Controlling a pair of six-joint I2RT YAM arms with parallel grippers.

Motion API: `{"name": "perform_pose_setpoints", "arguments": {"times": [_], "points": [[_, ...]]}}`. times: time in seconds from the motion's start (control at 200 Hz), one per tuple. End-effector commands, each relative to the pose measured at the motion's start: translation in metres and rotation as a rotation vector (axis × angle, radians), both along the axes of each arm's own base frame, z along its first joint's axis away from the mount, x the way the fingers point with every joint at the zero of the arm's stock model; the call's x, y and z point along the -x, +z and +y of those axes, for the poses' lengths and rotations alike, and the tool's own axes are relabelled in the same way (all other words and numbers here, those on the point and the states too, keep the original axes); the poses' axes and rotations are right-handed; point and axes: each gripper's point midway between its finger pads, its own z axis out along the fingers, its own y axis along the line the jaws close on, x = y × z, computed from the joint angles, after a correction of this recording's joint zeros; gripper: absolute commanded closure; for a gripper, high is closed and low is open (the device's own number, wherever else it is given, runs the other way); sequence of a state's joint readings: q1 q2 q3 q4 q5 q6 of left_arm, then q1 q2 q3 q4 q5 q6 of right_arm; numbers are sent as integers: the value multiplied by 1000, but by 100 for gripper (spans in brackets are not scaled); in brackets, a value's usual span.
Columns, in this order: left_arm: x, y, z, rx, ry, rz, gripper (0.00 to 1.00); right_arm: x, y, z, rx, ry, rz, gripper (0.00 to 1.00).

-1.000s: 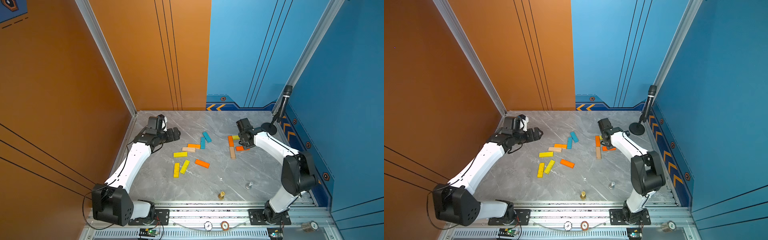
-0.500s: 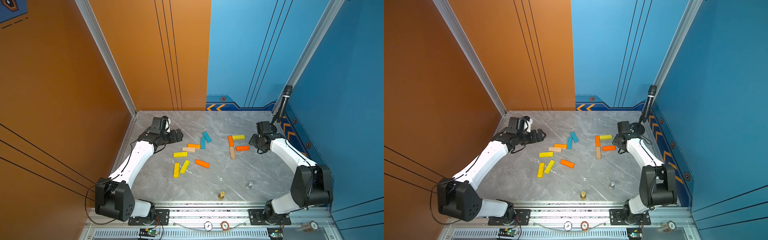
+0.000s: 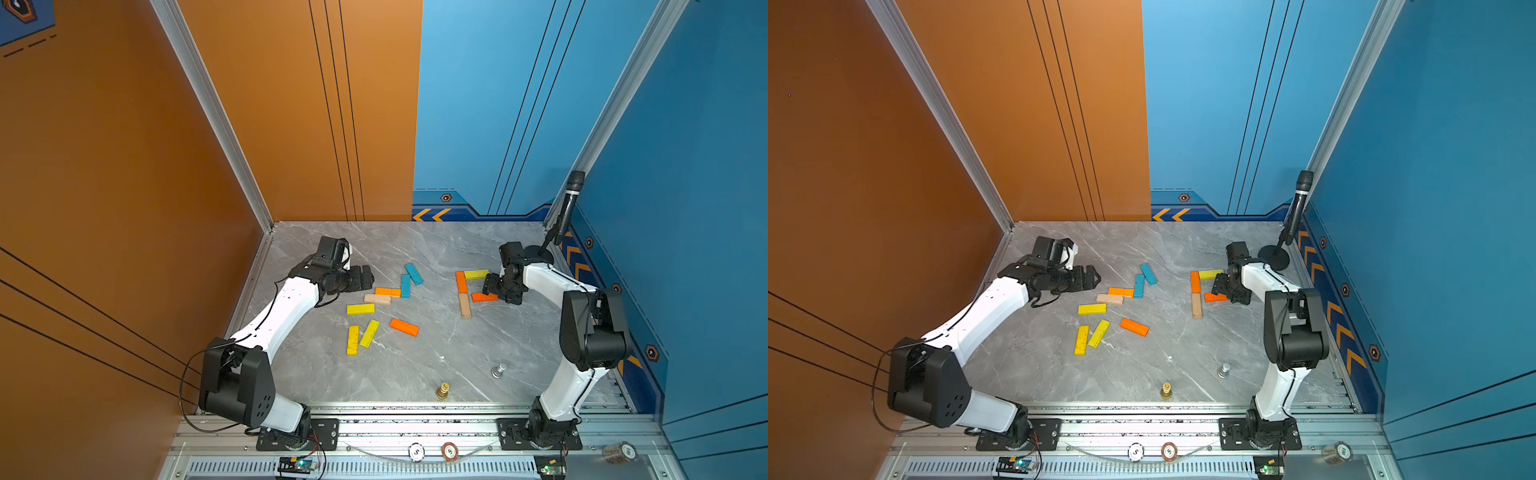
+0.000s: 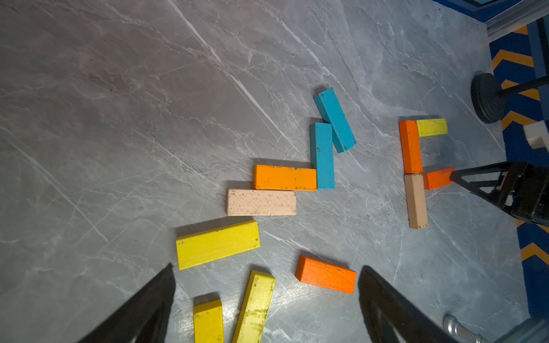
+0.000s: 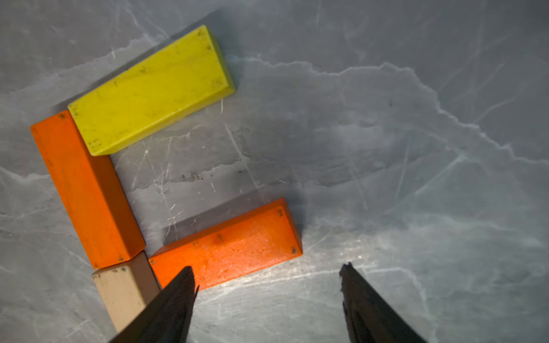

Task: Assemble the number 6 with building blocks
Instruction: Assemble the building block at the center of the board.

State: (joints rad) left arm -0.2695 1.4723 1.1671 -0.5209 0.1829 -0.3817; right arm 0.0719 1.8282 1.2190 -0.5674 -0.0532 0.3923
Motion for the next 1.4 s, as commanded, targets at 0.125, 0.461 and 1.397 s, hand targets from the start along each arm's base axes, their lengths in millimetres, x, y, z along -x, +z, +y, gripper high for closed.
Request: {"name": "perform_pose_setpoints", "arguments": {"times": [0.125, 0.461, 1.397], "points": [[-2, -1, 0, -28, -13, 13, 3, -6, -2, 11, -27, 35, 13, 18], [-3, -2, 1, -35, -16, 17, 4, -5, -11, 18, -62, 26, 10, 16], [1, 6, -3, -8, -28, 11, 3, 0, 5, 18, -13, 53, -29, 22]]}}
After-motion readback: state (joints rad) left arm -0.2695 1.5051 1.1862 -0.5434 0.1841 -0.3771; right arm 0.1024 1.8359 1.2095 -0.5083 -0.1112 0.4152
